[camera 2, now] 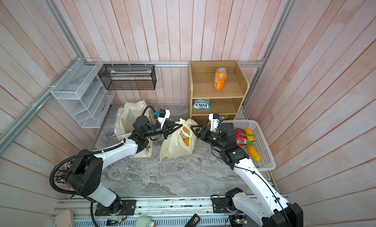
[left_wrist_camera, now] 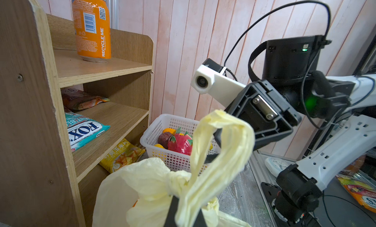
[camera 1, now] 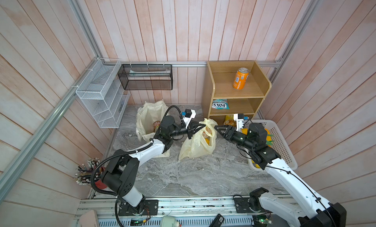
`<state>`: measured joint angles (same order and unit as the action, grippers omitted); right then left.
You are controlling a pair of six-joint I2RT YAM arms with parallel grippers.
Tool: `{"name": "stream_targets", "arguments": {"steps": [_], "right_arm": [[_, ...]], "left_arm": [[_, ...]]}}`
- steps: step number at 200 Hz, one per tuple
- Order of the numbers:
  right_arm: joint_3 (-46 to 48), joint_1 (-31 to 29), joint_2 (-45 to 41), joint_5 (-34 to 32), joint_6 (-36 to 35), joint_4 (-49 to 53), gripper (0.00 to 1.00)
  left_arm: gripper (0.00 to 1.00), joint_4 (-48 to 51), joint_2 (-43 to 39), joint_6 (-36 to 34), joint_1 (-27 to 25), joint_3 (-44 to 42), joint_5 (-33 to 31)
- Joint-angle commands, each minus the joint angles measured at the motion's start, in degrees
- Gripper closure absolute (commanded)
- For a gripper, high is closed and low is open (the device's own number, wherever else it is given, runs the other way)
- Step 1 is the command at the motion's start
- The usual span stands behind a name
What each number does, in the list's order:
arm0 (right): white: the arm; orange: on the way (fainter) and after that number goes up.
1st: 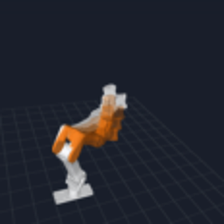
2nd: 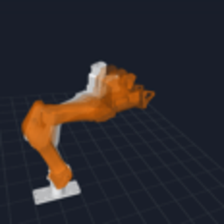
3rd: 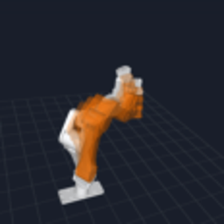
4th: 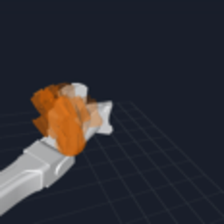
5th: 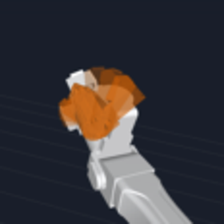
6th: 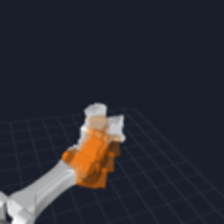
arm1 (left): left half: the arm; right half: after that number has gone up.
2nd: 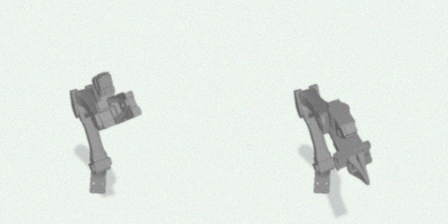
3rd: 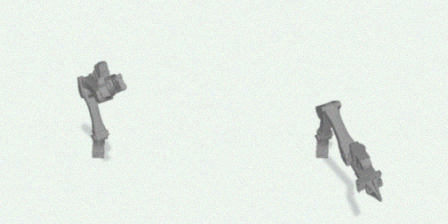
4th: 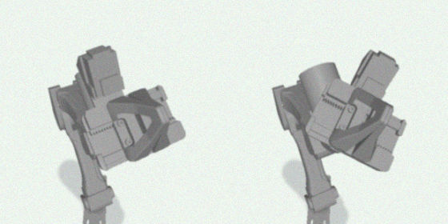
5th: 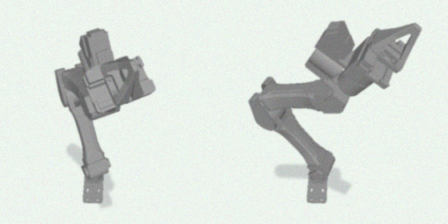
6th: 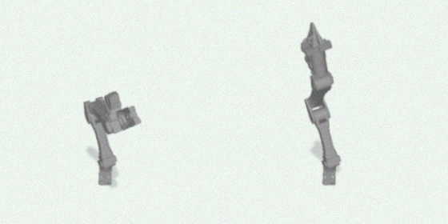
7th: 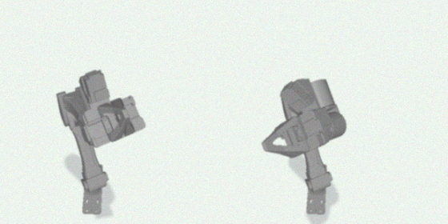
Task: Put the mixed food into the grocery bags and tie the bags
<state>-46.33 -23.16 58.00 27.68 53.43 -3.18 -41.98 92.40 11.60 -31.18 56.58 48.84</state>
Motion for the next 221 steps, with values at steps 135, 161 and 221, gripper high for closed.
{"name": "stream_targets", "arguments": {"steps": [135, 161, 221], "right_arm": [[4.86, -0.67, 3.98, 6.59, 3.41, -11.51, 0.86], [4.95, -1.22, 4.65, 6.99, 3.91, -12.81, 0.85], [2.78, -1.71, 2.68, 4.82, 4.39, -10.75, 0.57]], "left_arm": [[1.00, -0.22, 0.54, -1.20, -0.03, 2.94, 1.96], [1.00, -0.12, 0.79, -1.05, -0.07, 3.19, 1.96], [1.00, 0.77, 0.33, -2.05, -0.03, 2.71, 1.92]]}}
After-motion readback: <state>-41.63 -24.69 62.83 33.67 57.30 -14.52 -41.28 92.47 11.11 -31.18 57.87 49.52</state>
